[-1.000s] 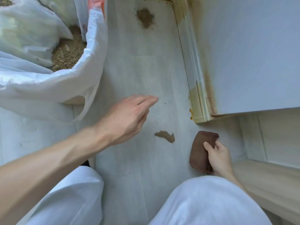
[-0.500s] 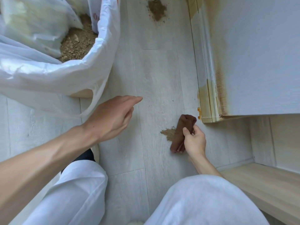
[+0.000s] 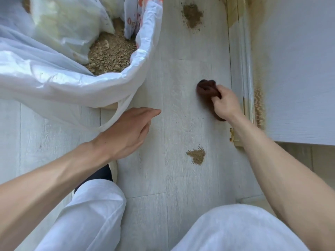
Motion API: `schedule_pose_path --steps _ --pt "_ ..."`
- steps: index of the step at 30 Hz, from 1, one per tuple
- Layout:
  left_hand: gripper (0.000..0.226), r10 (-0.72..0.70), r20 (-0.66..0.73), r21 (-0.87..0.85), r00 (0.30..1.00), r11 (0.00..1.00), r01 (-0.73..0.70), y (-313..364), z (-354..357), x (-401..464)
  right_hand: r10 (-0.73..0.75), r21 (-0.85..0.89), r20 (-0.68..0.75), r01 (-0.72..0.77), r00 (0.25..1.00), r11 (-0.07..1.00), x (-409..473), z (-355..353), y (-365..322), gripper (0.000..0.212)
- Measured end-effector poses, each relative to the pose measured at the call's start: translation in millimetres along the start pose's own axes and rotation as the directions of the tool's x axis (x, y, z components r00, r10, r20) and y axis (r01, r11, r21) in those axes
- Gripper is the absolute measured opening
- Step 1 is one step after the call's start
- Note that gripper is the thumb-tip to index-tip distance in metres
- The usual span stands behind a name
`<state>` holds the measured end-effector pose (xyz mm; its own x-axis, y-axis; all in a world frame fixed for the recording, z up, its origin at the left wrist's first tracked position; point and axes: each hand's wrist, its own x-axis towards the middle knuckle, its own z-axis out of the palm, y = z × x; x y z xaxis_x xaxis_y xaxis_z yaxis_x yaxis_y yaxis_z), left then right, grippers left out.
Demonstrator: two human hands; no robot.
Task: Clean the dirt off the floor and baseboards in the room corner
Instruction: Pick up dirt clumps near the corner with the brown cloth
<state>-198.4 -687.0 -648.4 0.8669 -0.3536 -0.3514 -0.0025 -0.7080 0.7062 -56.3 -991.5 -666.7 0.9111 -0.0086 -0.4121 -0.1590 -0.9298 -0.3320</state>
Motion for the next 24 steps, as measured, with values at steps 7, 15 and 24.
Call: schedule_pose_path --steps 7,15,24 --pt "0.049 -0.001 0.009 -0.018 1.000 1.000 0.001 0 -4 -4 -0.233 -0.067 0.300 0.264 0.925 0.962 -79 42 29 0.048" --pt "0.049 -0.021 -0.046 -0.038 0.999 0.999 0.019 -4 -11 -8 -0.276 0.039 0.348 0.281 0.896 0.959 -62 -26 8 0.030" --pt "0.049 -0.023 -0.035 -0.049 0.999 0.999 0.021 1 -5 -12 -0.368 -0.147 0.398 0.455 0.840 0.878 -2 53 -62 0.058"
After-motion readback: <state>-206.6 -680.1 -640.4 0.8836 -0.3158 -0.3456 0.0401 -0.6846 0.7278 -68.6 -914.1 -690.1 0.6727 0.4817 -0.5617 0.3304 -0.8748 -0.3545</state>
